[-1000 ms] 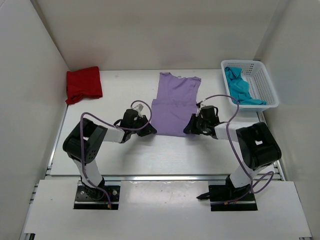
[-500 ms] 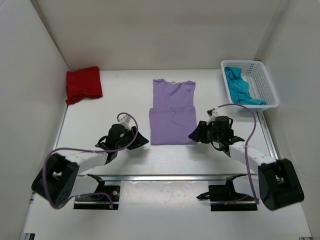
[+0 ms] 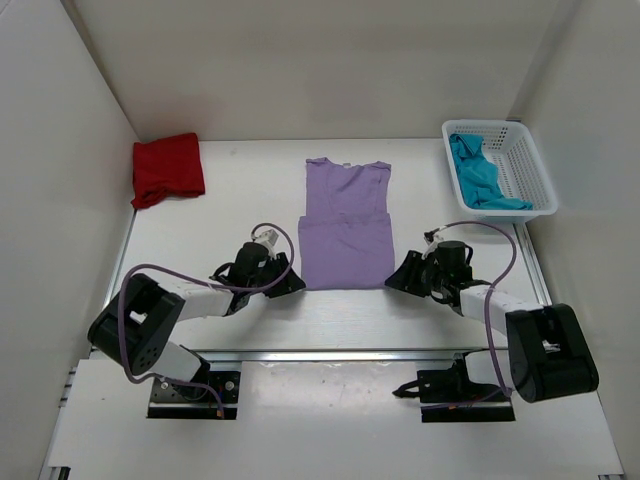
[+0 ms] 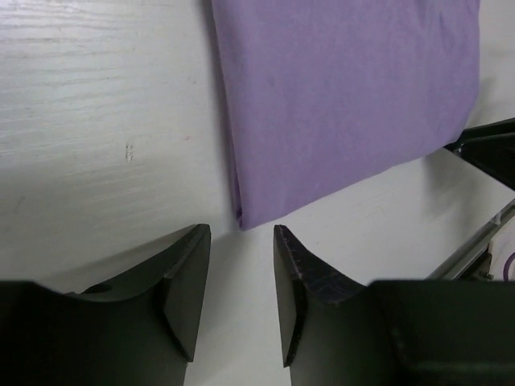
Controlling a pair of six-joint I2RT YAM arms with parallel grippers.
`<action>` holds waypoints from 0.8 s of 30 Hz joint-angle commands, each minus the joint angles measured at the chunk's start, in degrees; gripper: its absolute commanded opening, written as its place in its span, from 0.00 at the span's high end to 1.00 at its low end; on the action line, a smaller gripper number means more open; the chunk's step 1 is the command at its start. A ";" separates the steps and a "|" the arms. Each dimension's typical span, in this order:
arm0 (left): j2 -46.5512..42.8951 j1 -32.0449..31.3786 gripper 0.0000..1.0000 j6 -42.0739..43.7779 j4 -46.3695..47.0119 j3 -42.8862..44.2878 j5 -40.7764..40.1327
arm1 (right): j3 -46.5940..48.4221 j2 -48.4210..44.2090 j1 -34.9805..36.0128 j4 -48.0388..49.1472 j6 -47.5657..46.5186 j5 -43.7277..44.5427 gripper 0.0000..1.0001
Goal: Fold and stack the t-shirts
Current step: Grab one side of the 2/3 rectangular tshirt with both arms
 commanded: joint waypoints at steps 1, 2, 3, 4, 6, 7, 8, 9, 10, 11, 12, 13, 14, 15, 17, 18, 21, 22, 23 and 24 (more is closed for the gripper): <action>1.76 -0.66 0.55 -0.56 -0.41 0.15 -2.74 | 0.97 4.07 1.00 2.51 -0.08 -1.38 0.63; 2.29 -0.84 0.57 -0.65 -0.50 0.23 -3.00 | 0.71 4.78 1.35 3.30 0.45 -1.12 0.67; 2.38 -1.10 0.58 -0.48 -0.59 0.67 -2.91 | 0.27 5.22 1.36 4.00 0.71 -1.29 0.71; 3.08 -1.36 0.59 -0.22 -0.41 0.85 -3.52 | 0.09 5.57 1.09 5.14 1.24 -1.47 0.73; 3.79 -1.80 0.60 0.31 -1.20 1.55 -4.14 | -0.35 5.66 0.75 6.98 1.77 -1.73 0.77; 4.49 -2.07 0.60 0.31 -1.38 2.07 -4.23 | -0.70 5.84 0.48 8.21 2.03 -1.91 0.76; 4.67 -1.89 0.59 0.49 -1.29 2.34 -4.23 | -0.18 5.66 0.30 7.88 1.77 -1.82 0.75; 4.93 -1.81 0.59 0.40 -0.94 2.25 -3.97 | 0.18 6.01 0.30 7.53 1.77 -1.56 0.75; 5.45 -1.54 0.59 0.40 -0.94 2.43 -3.62 | 0.53 6.10 0.30 7.09 1.51 -1.38 0.75; 5.81 -2.06 0.64 0.31 -0.68 2.60 -3.18 | 0.97 6.36 0.30 7.17 1.07 -1.38 0.77; 6.25 -2.16 0.70 0.40 -0.41 2.43 -2.74 | 0.54 6.89 0.30 6.91 1.33 -1.55 0.81; 6.25 -2.24 0.73 0.05 -0.32 2.69 -2.82 | 0.88 6.89 0.39 7.26 1.33 -1.38 0.84; 6.69 -2.42 0.83 -0.04 0.11 2.52 -2.04 | 0.54 6.89 0.56 7.61 1.33 -1.55 0.90; 6.25 -2.33 0.91 -0.21 0.55 1.99 -1.69 | 0.71 6.72 0.83 7.44 1.50 -1.21 0.95; 5.03 -1.98 0.99 -0.48 0.56 1.64 -2.38 | 0.62 5.93 1.53 6.39 0.89 0.10 1.00; 3.71 -2.07 1.00 -0.13 -0.40 1.72 -2.82 | 0.10 4.97 2.31 5.68 0.80 0.46 1.00; -0.50 -1.90 1.00 3.12 -5.05 1.90 -4.22 | -1.92 1.37 4.42 3.93 1.24 1.95 1.00; -2.61 -1.98 1.00 3.21 -6.20 1.03 -4.32 | -3.50 -0.47 5.39 2.87 1.94 2.74 1.00; -4.02 -1.98 1.00 3.56 -6.73 0.41 -3.62 | -3.95 -1.36 6.36 2.26 1.77 2.75 1.00; -6.38 -1.63 1.00 3.82 -7.87 -1.33 -2.57 | -4.91 -3.54 7.32 0.42 2.38 3.01 1.00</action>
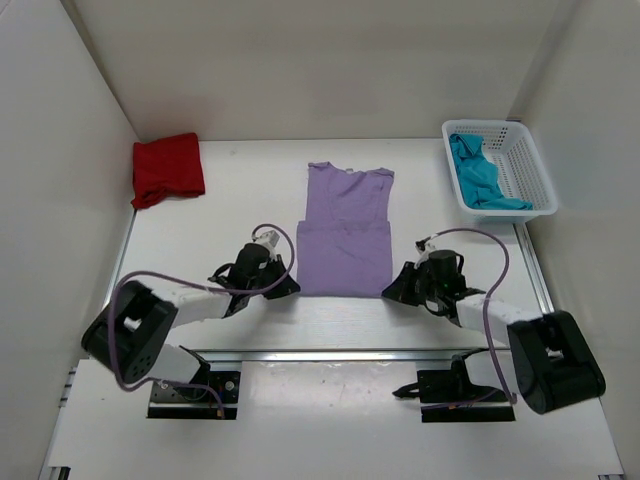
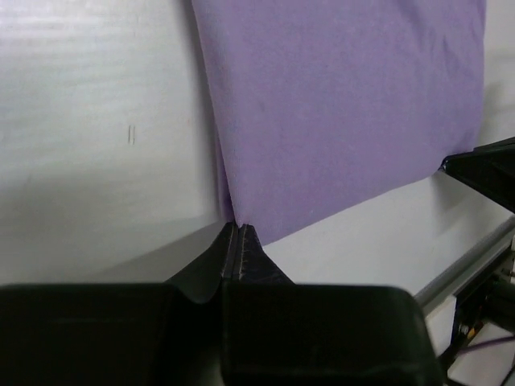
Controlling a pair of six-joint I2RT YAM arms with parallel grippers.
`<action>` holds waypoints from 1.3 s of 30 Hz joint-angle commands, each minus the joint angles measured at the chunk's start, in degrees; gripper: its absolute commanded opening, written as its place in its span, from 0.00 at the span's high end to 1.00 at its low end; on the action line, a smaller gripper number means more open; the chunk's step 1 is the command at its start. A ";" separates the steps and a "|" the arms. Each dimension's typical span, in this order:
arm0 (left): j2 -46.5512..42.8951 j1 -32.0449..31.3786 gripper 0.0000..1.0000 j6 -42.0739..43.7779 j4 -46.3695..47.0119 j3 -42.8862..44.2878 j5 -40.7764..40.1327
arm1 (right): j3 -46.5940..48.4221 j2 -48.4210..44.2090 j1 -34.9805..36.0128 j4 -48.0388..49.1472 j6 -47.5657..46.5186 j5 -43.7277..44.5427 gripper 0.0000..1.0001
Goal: Fold and stack the t-shirts
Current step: Grab one side of the 2/3 rectangular tshirt with both arms, then fold the long partially folded tshirt into a neat square
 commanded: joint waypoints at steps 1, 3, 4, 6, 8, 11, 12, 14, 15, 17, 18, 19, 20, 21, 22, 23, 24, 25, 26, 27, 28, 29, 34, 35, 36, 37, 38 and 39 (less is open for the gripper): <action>-8.93 0.12 1.00 2.60 -7.09 -3.79 0.45 | -3.67 -7.25 3.76 -5.69 0.63 3.16 1.00; -14.11 -0.67 1.00 3.04 -11.38 -6.16 0.98 | -5.60 -12.34 7.18 -9.98 2.30 4.66 1.00; -18.67 -1.72 1.00 2.96 -15.15 -7.66 1.07 | -5.87 -16.99 10.34 -13.93 3.87 5.28 1.00; -25.52 -3.65 1.00 2.26 -20.78 -9.77 0.28 | -7.10 -23.49 16.48 -19.21 7.73 8.96 1.00; -32.05 -5.68 1.00 0.94 -27.02 -10.40 -0.59 | -7.02 -29.58 22.66 -23.88 11.79 11.87 1.00; -37.60 -5.78 1.00 1.28 -33.54 -4.80 -2.53 | -2.55 -35.49 22.61 -29.25 12.42 13.37 1.00; -38.13 -3.07 1.00 2.33 -33.30 -1.29 -1.23 | 0.95 -34.18 18.93 -29.96 9.81 11.80 1.00; -34.38 0.80 1.00 4.35 -31.99 4.76 1.06 | 7.98 -29.98 12.35 -29.27 2.70 7.77 1.00; -32.36 1.43 1.00 5.75 -31.89 9.86 0.46 | 10.01 -26.04 7.34 -27.78 1.01 6.09 1.00; -23.77 2.40 1.00 8.48 -31.02 17.68 -2.07 | 15.11 -19.01 0.13 -23.49 -2.69 -0.41 1.00; -19.20 2.84 1.00 9.19 -29.36 22.34 -3.48 | 18.09 -14.36 -3.92 -20.41 -2.79 -2.95 1.00; -16.37 3.54 1.00 9.02 -27.77 24.04 -3.59 | 19.69 -11.87 -4.74 -19.60 -3.40 -3.76 1.00; -11.03 5.46 1.00 8.93 -25.58 27.80 -2.28 | 23.18 -7.06 -6.14 -17.07 -4.10 -2.12 1.00; -4.97 7.13 1.00 8.76 -24.52 32.27 -2.96 | 27.05 -1.53 -6.94 -16.17 -4.72 -0.80 1.00; -2.04 7.76 1.00 9.28 -25.03 36.84 -4.02 | 29.17 3.48 -7.81 -15.82 -5.24 -1.74 1.00; 3.64 8.20 1.00 9.63 -25.12 39.06 -5.33 | 33.46 5.97 -8.26 -15.38 -5.16 -2.79 1.00; 8.75 8.81 1.00 9.72 -25.64 43.09 -5.00 | 37.07 10.26 -8.61 -14.68 -5.16 -1.50 1.00; 11.06 9.95 1.00 9.64 -26.00 46.78 -4.64 | 38.76 14.83 -9.31 -14.50 -5.34 -1.66 1.00; 15.35 10.66 1.00 9.03 -26.17 48.21 -4.38 | 42.34 17.13 -9.75 -14.23 -5.51 -2.79 1.00; 18.87 11.45 1.00 8.93 -25.83 51.01 -4.64 | 45.42 20.90 -10.71 -13.53 -5.34 -3.15 0.99; 19.95 11.89 1.00 8.67 -25.39 52.95 -4.99 | 46.58 24.68 -11.07 -13.88 -5.60 -3.07 1.00; 22.66 12.07 1.00 8.58 -25.12 53.93 -4.91 | 49.99 26.37 -11.60 -14.75 -5.51 -3.24 1.00; 33.30 13.30 1.00 7.53 -25.03 63.94 -5.34 | 58.01 35.95 -13.53 -14.76 -6.22 -3.60 1.00; 34.28 13.48 1.00 7.35 -25.21 65.09 -5.34 | 59.15 36.84 -13.54 -14.67 -5.96 -3.60 1.00; 36.55 13.83 1.00 7.00 -25.64 67.19 -5.17 | 60.82 38.93 -13.97 -14.32 -6.30 -4.73 1.00; 38.31 13.57 0.99 6.65 -25.91 69.21 -4.99 | 63.27 41.56 -14.15 -15.19 -6.48 -5.78 1.00; 39.20 13.74 0.99 6.21 -26.26 69.93 -5.17 | 63.99 42.81 -14.15 -15.46 -6.39 -5.97 1.00; 40.43 14.44 0.98 5.86 -26.09 71.15 -5.17 | 66.70 45.17 -14.15 -16.16 -6.48 -6.32 1.00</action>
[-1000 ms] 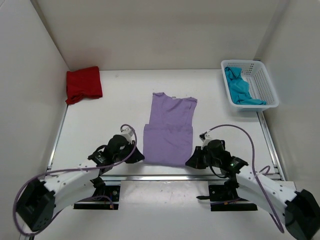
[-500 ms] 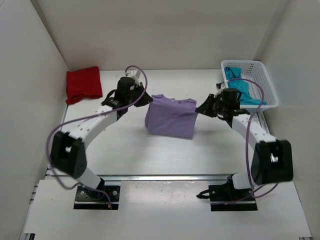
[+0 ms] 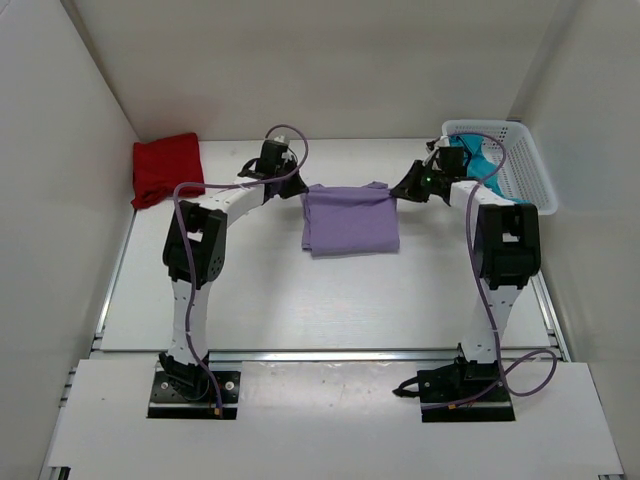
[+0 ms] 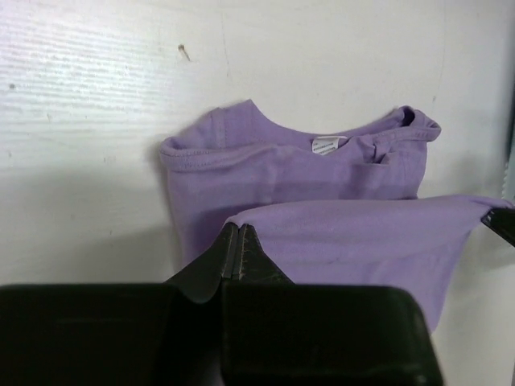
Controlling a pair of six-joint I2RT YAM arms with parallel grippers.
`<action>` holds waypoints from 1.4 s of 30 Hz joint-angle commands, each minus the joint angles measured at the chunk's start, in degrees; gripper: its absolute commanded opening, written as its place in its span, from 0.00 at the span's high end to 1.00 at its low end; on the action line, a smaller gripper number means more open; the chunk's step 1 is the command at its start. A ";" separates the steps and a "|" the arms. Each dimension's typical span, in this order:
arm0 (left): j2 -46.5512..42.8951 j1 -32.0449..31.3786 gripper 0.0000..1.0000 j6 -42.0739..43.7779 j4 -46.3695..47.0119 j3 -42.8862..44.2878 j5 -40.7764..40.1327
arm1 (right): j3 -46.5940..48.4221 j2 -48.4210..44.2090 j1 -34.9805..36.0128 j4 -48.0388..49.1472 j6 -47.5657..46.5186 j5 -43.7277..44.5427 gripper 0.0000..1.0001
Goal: Fold and stack the t-shirts
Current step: Fold the long partially folded tshirt into a neat square, then smooth out wrinkles on the folded tshirt
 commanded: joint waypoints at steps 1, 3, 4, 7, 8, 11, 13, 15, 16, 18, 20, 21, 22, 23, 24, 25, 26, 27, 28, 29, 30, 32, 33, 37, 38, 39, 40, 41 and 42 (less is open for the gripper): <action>0.57 1.62 0.98 -1.55 -0.02 4.63 -2.70 | 8.81 5.51 -1.08 -0.12 -1.82 -0.92 1.00; 1.10 1.96 0.97 -2.96 1.65 5.08 -2.61 | 12.59 7.98 -1.08 -1.53 -2.35 -0.67 1.00; 0.84 2.14 0.96 -3.31 2.70 4.73 -3.57 | 14.53 9.04 -0.91 -2.32 -2.70 -0.75 1.00; 0.31 3.10 0.92 -4.89 4.11 3.67 -3.76 | 17.35 10.28 0.14 -2.32 -2.70 -0.40 0.90; 0.05 3.98 0.83 -5.25 5.25 2.80 -3.67 | 18.06 10.63 0.32 -2.24 -2.27 -0.66 0.81; -0.74 6.52 0.50 -7.79 7.62 0.96 0.28 | 17.98 8.62 0.94 -2.85 -3.31 -0.31 0.65; -2.75 7.32 0.38 -9.38 9.90 -1.93 1.69 | 16.23 6.52 1.90 -3.90 -4.37 2.22 0.63; -5.13 6.01 0.48 -9.65 12.03 -5.55 1.87 | 12.98 3.26 2.70 -3.12 -4.55 5.13 0.63; -6.44 4.44 0.56 -9.30 14.03 -7.30 1.61 | 10.53 1.25 3.66 -1.90 -4.20 5.84 0.71; -7.77 1.18 0.60 -8.60 16.15 -10.20 2.65 | 6.13 -1.31 4.98 0.31 -3.49 5.14 0.84; -8.74 -3.90 0.60 -7.80 17.38 -12.92 2.32 | 1.40 -2.10 7.00 2.93 -1.74 4.09 0.96; -8.92 -4.88 0.62 -7.97 18.43 -14.77 2.31 | -0.37 -3.07 7.62 4.69 -1.65 4.61 0.98; -8.83 -6.63 0.61 -7.80 19.23 -15.57 2.31 | -2.91 -2.90 7.80 4.62 -0.43 4.44 0.99; -8.83 -7.78 0.62 -7.80 19.85 -17.32 1.61 | -5.55 -3.51 8.06 8.10 0.54 4.26 0.98; -8.92 -8.40 0.62 -7.71 20.03 -19.16 1.61 | -6.88 -3.87 7.63 9.01 0.98 3.04 0.99; -8.57 -8.58 0.63 -8.23 20.72 -21.36 1.69 | -9.24 -3.61 7.80 9.19 1.68 2.77 1.00; -8.74 -8.32 0.63 -9.19 21.34 -22.95 2.30 | -9.79 -3.61 7.88 9.10 1.25 3.03 1.00; -9.44 -8.06 0.63 -10.34 23.61 -26.62 3.44 | -11.45 -3.69 8.23 9.28 0.82 3.29 1.00; -10.49 -7.45 0.64 -11.39 26.33 -30.83 3.45 | -12.16 -3.78 8.32 9.63 0.99 3.56 1.00; -11.20 -7.53 0.64 -13.14 27.57 -33.13 4.41 | -13.65 -3.87 8.32 10.06 0.73 4.17 1.00; -12.86 -7.44 0.62 -14.64 30.72 -37.33 5.20 | -15.58 -4.22 8.50 10.85 1.07 4.09 1.00; -16.37 -7.88 0.56 -15.96 33.99 -43.50 5.30 | -17.26 -4.22 8.67 13.05 1.69 2.68 1.00; -17.35 -8.23 0.55 -16.58 36.09 -44.83 5.82 | -18.13 -4.92 8.94 13.14 1.52 2.85 1.00; -25.59 -9.46 0.46 -17.20 38.31 -52.39 7.24 | -21.21 -7.64 10.95 13.23 0.99 3.92 1.00; -28.23 -9.55 0.41 -16.42 37.96 -53.36 6.36 | -21.92 -8.78 11.14 13.32 0.73 3.65 1.00; -31.04 -8.77 0.37 -15.89 37.09 -54.33 5.66 | -22.44 -9.49 11.49 13.50 1.16 3.39 1.00; -32.37 -8.50 0.36 -14.32 36.21 -54.77 4.08 | -22.80 -10.63 11.58 13.32 0.90 3.30 1.00; -34.82 -7.36 0.31 -12.65 33.94 -55.13 2.15 | -22.98 -11.94 11.75 13.15 0.90 3.56 0.97; -35.54 -5.70 0.29 -12.20 32.00 -55.04 1.53 | -23.76 -14.48 12.01 13.41 0.99 3.65 0.90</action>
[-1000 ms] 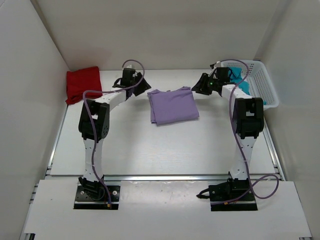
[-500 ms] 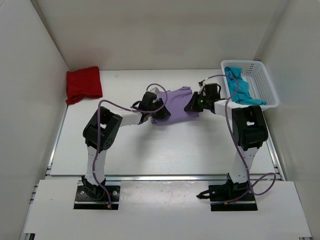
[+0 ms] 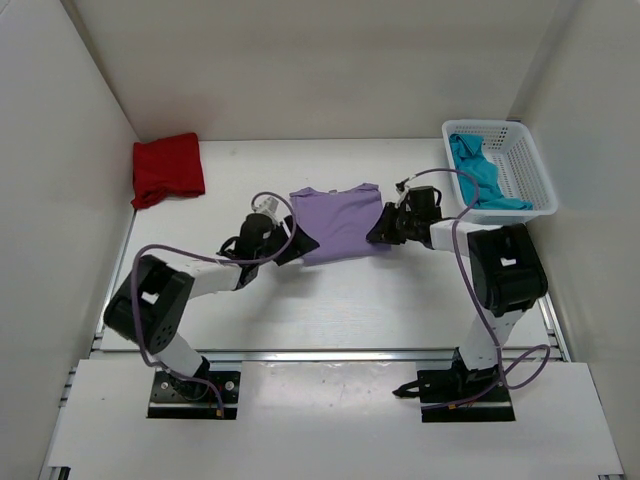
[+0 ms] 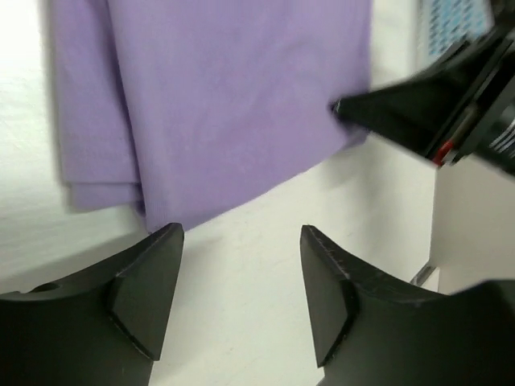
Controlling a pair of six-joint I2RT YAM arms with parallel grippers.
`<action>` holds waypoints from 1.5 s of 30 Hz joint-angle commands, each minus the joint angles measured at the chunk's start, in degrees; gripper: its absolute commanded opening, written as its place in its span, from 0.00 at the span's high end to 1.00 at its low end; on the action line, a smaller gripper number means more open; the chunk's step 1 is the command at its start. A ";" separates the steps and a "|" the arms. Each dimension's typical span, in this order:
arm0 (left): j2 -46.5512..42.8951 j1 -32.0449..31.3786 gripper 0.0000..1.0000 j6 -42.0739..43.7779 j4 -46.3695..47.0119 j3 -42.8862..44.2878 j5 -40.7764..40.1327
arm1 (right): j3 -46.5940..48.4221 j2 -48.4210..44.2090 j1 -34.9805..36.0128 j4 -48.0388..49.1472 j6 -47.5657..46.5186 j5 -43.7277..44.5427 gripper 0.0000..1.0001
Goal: Fold and stack the t-shirts
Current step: Smooth out wrinkles on the folded tshirt, then put the neatly folded tshirt into the corner of the board with the left arm
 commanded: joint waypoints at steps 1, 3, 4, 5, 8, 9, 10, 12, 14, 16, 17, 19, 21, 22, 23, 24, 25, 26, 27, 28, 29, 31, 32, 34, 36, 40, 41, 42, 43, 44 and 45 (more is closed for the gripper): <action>-6.15 4.15 0.27 3.72 -2.42 -0.40 -3.33 | -1.36 -7.29 0.98 2.13 -0.91 1.28 0.85; -5.28 8.36 0.21 4.60 -3.12 -0.75 -3.51 | -3.47 -11.14 1.07 3.62 -0.57 0.51 0.63; -4.58 9.51 0.20 5.56 -3.21 -0.06 -3.42 | -4.08 -12.12 1.07 3.80 -0.22 0.67 0.57; -2.57 10.65 0.19 6.44 -3.30 0.73 -2.81 | -4.61 -13.61 1.50 3.89 -0.56 -0.20 0.56; 2.71 12.51 0.20 6.62 -2.34 3.11 0.69 | -7.07 -17.22 2.12 4.15 -0.30 0.23 0.56; 5.16 12.34 0.20 7.23 -1.64 4.16 1.84 | -8.12 -18.53 2.56 4.50 -0.13 -0.03 0.55; 7.45 12.07 0.19 7.41 -1.63 5.91 2.11 | -9.53 -19.76 2.65 5.03 0.05 0.06 0.55; 10.96 10.84 0.17 8.99 -2.16 8.73 3.51 | -10.93 -21.44 2.91 5.20 -0.04 -0.03 0.55; 14.49 9.62 0.16 9.00 -2.94 13.11 5.27 | -11.91 -23.11 3.09 5.73 -0.12 -0.03 0.56; 19.14 9.00 0.19 9.17 -3.91 15.84 5.11 | -13.57 -23.90 2.91 5.73 -0.04 -0.47 0.56; 19.77 8.38 0.25 9.17 -4.61 17.95 4.84 | -13.58 -24.26 2.65 5.30 0.05 -0.73 0.56; 23.54 6.80 0.45 8.91 -5.76 21.20 4.40 | -15.07 -26.09 2.56 6.43 0.75 -1.08 0.56; 25.39 5.57 0.66 8.65 -6.03 24.11 3.79 | -15.95 -27.24 1.95 6.79 1.01 -2.04 0.57; 25.58 4.87 0.74 8.47 -6.81 26.38 3.27 | -16.65 -28.03 1.60 7.05 0.84 -2.66 0.58; 26.62 4.25 0.83 8.30 -7.86 29.19 3.09 | -17.88 -29.34 1.42 7.05 1.19 -2.93 0.58; 26.89 3.64 0.87 7.95 -8.22 30.61 3.00 | -18.24 -29.70 1.33 7.49 1.37 -2.93 0.58; 27.07 3.11 0.94 7.42 -8.57 33.24 3.34 | -18.94 -30.67 1.16 7.75 1.54 -3.28 0.58; 27.25 2.67 0.97 7.50 -9.01 36.22 3.78 | -20.16 -31.28 0.72 8.10 1.81 -4.06 0.59; 27.33 2.67 1.00 7.33 -10.32 39.82 3.70 | -20.96 -32.42 0.11 8.54 2.07 -4.51 0.59; 27.60 3.27 1.00 7.76 -11.20 41.77 4.40 | -22.18 -32.87 -0.25 8.72 2.25 -4.42 0.59; 27.69 3.37 1.00 7.85 -13.21 45.44 5.01 | -23.24 -33.57 -0.86 8.81 2.51 -5.12 0.59; 28.30 4.77 1.00 9.60 -17.00 52.66 5.81 | -24.82 -34.98 -1.83 8.81 2.69 -5.48 0.59; 28.56 6.25 1.00 10.13 -19.80 56.78 6.42 | -25.70 -35.68 -2.36 8.81 2.78 -5.83 0.59; 28.22 9.68 1.00 10.75 -23.24 61.63 7.47 | -26.41 -36.56 -2.97 8.72 2.60 -6.35 0.60; 26.47 14.50 1.00 10.49 -24.92 64.72 8.96 | -26.94 -36.74 -3.41 8.11 2.43 -6.53 0.59; 20.50 26.36 1.00 8.39 -22.47 60.00 9.85 | -27.03 -35.95 -2.37 8.02 1.90 -6.80 0.59; 19.52 28.14 1.00 6.82 -20.11 58.85 9.85 | -27.12 -35.43 -2.19 7.93 1.81 -6.88 0.59; 17.86 32.42 1.00 5.93 -18.61 56.31 10.20 | -26.77 -34.99 -1.92 8.02 1.64 -7.15 0.58; 16.62 36.03 1.00 5.05 -16.68 53.77 10.81 | -26.77 -34.11 -1.40 8.19 1.63 -7.41 0.58; 15.92 39.02 0.98 4.17 -15.18 51.13 10.56 | -26.94 -33.58 -1.05 8.37 1.72 -7.67 0.59; 15.13 40.36 0.96 3.12 -15.08 49.71 9.08 | -27.12 -33.40 -0.69 8.63 1.63 -8.11 0.59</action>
